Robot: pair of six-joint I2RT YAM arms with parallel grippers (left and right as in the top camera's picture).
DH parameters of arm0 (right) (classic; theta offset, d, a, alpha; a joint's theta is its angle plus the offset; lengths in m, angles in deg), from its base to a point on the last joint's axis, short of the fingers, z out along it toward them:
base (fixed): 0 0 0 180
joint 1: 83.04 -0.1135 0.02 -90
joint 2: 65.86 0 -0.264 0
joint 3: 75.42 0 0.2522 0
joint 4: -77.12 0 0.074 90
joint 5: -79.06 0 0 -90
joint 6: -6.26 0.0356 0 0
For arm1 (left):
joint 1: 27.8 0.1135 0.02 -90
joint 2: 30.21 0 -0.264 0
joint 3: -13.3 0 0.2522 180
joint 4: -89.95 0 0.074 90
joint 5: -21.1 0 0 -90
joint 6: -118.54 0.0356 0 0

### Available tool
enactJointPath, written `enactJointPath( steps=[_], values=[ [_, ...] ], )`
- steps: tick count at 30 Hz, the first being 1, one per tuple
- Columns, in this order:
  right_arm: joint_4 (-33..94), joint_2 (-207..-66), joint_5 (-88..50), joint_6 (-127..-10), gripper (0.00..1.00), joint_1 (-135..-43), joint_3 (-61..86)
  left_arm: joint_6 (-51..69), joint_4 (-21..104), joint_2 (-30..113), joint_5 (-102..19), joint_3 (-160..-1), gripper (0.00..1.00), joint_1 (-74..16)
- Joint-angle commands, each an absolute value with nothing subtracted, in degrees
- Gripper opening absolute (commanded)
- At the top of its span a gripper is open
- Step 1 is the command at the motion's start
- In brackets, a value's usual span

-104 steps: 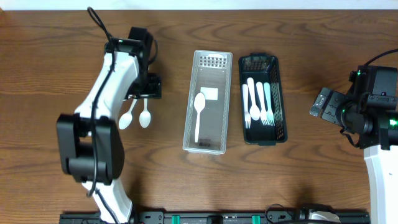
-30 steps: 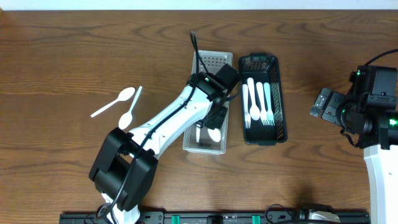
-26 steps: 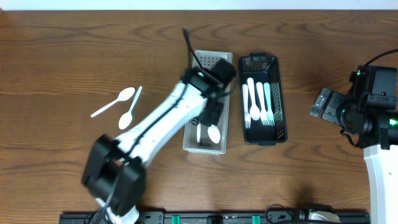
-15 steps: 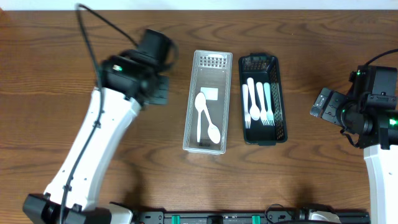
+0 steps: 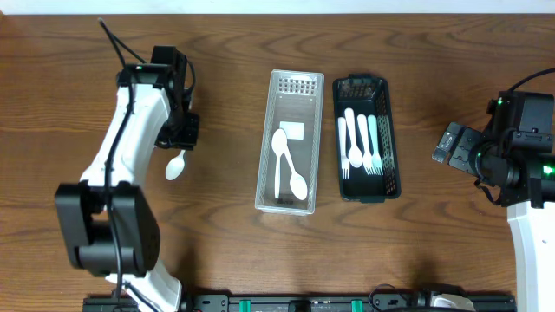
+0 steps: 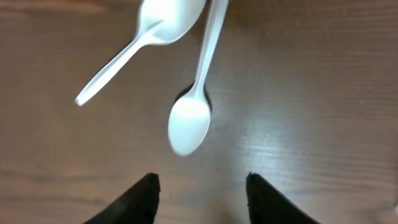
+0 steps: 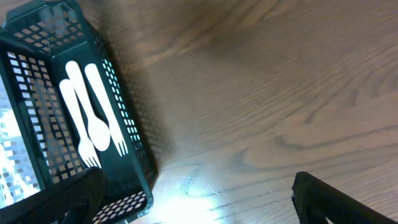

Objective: Pack container
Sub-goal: 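Grasp a third white spoon with the left gripper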

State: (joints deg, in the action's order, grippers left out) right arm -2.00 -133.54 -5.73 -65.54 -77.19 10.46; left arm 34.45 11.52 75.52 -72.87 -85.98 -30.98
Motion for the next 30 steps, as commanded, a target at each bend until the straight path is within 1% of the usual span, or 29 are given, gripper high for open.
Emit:
enactJointPath(
  steps=[1,4,8,13,24,26,30],
  values=[
    [-2.1,-133.7,-4.7,-65.6,0.99,-76.8,10.2,39.5,12.9,78.8,-71.0,-85.7,0.54,-30.7],
    [-2.1,-133.7,-4.7,-65.6,0.99,-76.8,10.2,39.9,13.8,81.6,-71.0,-85.7,0.58,-30.7],
    [-2.4,-133.7,-4.2,-65.6,0.99,-76.8,10.2,42.5,14.2,85.6,-71.3,-85.7,0.58,-30.6],
    [-3.1,-133.7,-3.5,-65.6,0.99,-76.8,10.2,42.4,16.6,89.5,-72.3,-85.7,0.58,-29.1],
    [-3.1,-133.7,-3.4,-65.6,0.99,-76.8,10.0,42.5,19.3,92.2,-70.8,-85.7,0.57,-28.2],
    [-3.1,-133.7,-3.4,-65.6,0.99,-76.8,9.8,42.5,19.4,92.2,-68.6,-85.7,0.52,-28.2],
    [-3.4,-133.7,-3.4,-65.6,0.99,-76.8,9.8,42.4,19.3,92.2,-65.0,-85.7,0.30,-28.2]
  ],
)
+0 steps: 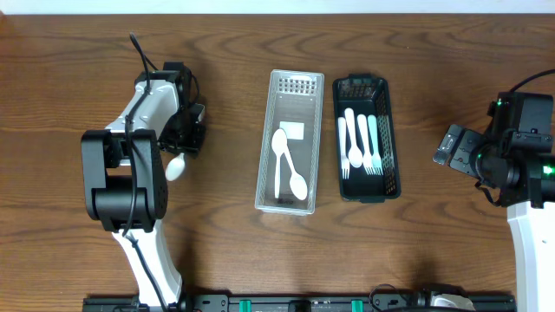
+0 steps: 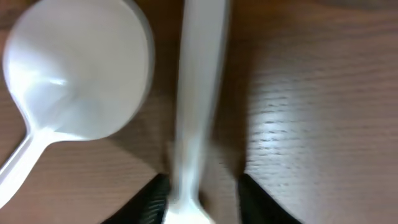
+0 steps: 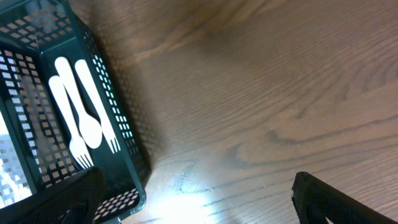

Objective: Pack container
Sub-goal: 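Grasp a third white spoon with the left gripper, then place the third spoon into the clear tray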

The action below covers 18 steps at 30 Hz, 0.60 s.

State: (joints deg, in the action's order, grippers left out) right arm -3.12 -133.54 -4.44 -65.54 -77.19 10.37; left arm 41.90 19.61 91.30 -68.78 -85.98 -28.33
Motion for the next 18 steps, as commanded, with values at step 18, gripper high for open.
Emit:
enactJointPath(
  steps=[18],
  values=[
    [-3.5,-133.7,-3.9,-65.2,0.99,-76.8,9.8,35.8,6.3,85.8,-63.7,-83.6,0.06,-33.5]
  ],
)
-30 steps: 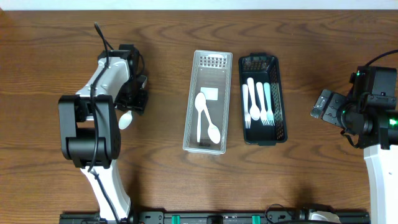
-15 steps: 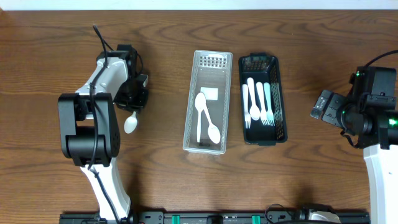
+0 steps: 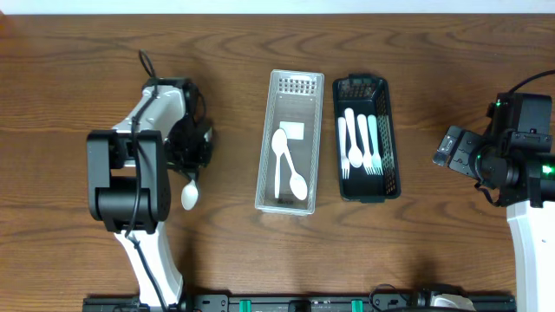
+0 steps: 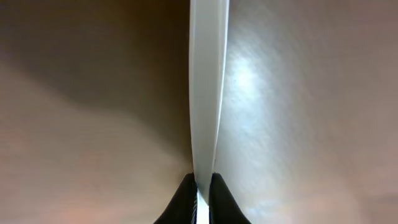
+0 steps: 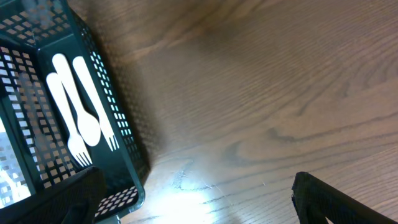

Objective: Pack container
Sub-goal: 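Place the third spoon into the clear tray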

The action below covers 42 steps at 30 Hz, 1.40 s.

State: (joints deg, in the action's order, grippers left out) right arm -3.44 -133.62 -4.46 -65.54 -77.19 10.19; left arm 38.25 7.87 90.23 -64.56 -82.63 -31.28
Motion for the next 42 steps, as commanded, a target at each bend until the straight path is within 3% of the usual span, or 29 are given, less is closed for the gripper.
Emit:
enactJointPath(
  steps=[1,6,12,21,25,27,30,36,42],
  values=[
    [-3.5,-133.7,-3.9,-64.9,0.99,-76.8,9.8,35.5,5.4,83.7,-63.1,-84.2,0.06,-34.8],
    [-3.3,-133.7,-3.9,-64.9,0.99,-76.8,9.8,31.6,4.6,72.4,-61.4,-86.1,0.06,-41.4],
    [-3.0,-133.7,-3.9,-64.9,0.99,-76.8,9.8,23.1,13.3,59.0,-57.5,-86.2,0.06,-52.2],
    [-3.0,-133.7,-3.9,-64.9,0.99,-76.8,9.8,14.7,25.2,64.0,-59.0,-84.6,0.07,-63.2],
    [-3.2,-133.7,-3.9,-64.9,0.99,-76.8,9.8,14.1,26.2,70.4,-58.9,-84.6,0.17,-64.3],
    [-3.4,-133.7,-3.9,-64.9,0.99,-76.8,9.8,13.2,25.7,72.1,-58.7,-84.6,0.36,-64.3],
    [-3.7,-133.7,-3.9,-64.9,0.99,-76.8,9.8,13.2,24.3,71.8,-58.8,-85.0,0.53,-63.7],
    [-3.7,-133.7,-3.9,-64.9,0.99,-76.8,9.8,16.4,17.4,65.2,-61.6,-90.7,0.58,-57.1],
    [-3.4,-133.7,-3.9,-64.9,0.99,-76.8,9.8,26.7,15.6,60.3,-78.9,-90.7,0.70,-46.4]
  ],
)
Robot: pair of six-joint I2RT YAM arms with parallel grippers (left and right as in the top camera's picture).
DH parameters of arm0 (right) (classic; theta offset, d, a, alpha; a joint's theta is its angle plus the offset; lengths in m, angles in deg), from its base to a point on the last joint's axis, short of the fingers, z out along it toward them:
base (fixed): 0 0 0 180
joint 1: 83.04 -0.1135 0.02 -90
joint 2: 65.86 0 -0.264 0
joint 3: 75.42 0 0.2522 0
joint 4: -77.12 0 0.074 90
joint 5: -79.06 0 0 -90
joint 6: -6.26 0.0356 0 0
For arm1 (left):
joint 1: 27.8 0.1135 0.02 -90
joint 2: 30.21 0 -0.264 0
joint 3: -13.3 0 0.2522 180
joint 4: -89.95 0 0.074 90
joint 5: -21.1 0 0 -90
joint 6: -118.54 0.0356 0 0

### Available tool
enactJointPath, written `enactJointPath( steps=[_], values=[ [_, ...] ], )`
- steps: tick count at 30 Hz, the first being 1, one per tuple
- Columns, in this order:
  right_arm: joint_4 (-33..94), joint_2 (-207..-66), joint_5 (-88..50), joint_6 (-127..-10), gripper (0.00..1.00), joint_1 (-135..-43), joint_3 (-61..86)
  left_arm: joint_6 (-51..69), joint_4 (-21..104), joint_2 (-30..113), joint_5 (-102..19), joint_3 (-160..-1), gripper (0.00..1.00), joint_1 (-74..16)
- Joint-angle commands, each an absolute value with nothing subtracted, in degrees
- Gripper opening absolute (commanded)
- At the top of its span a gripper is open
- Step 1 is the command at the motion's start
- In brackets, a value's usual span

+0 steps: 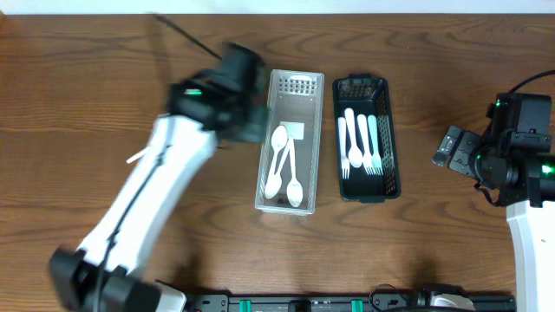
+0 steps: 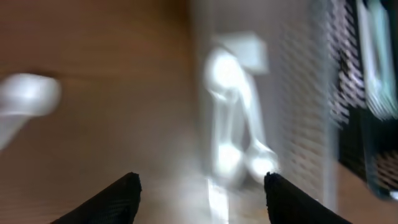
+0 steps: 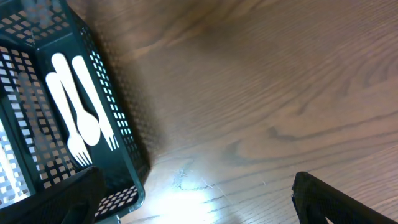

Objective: Pack container
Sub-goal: 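Place the third spoon into the clear tray, then grasp the last white spoon with the left gripper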

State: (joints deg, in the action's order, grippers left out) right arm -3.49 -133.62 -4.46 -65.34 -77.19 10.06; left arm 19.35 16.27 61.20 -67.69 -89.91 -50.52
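The clear container holds three white spoons; the blurred left wrist view shows the spoons too. My left gripper hovers at the container's left rim, open, with nothing between its fingers. One white spoon lies on the table at the left, its bowl visible. The dark green basket holds white forks and a pale blue one. My right gripper is open and empty, right of the basket.
Clear container and green basket stand side by side mid-table. My left arm reaches diagonally from the front left across the table. The right arm's base sits at the far right edge. Bare wood lies between the basket and my right gripper.
My left gripper was shut on a spoon's handle at the table's left. Now it is open at the clear container's left rim, and a third spoon lies inside. Right arm unchanged.
My left gripper hung open above two spoons on the left of the table. Then its fingers stood round one spoon's handle, then shut on it. Now the gripper is open by the clear container, which holds three spoons instead of two; one spoon stays on the table.
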Motion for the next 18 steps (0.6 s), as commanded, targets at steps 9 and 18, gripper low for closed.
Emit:
enactJointPath(
  steps=[9,18],
  values=[
    [-3.5,-133.7,-3.8,-64.9,0.99,-76.8,9.8,44.5,16.7,68.8,-79.9,-89.1,0.70,-31.3],
    [-3.5,-133.7,-3.8,-64.9,0.99,-76.8,9.8,48.3,17.4,81.1,-79.2,-89.1,0.66,-23.9]
  ],
)
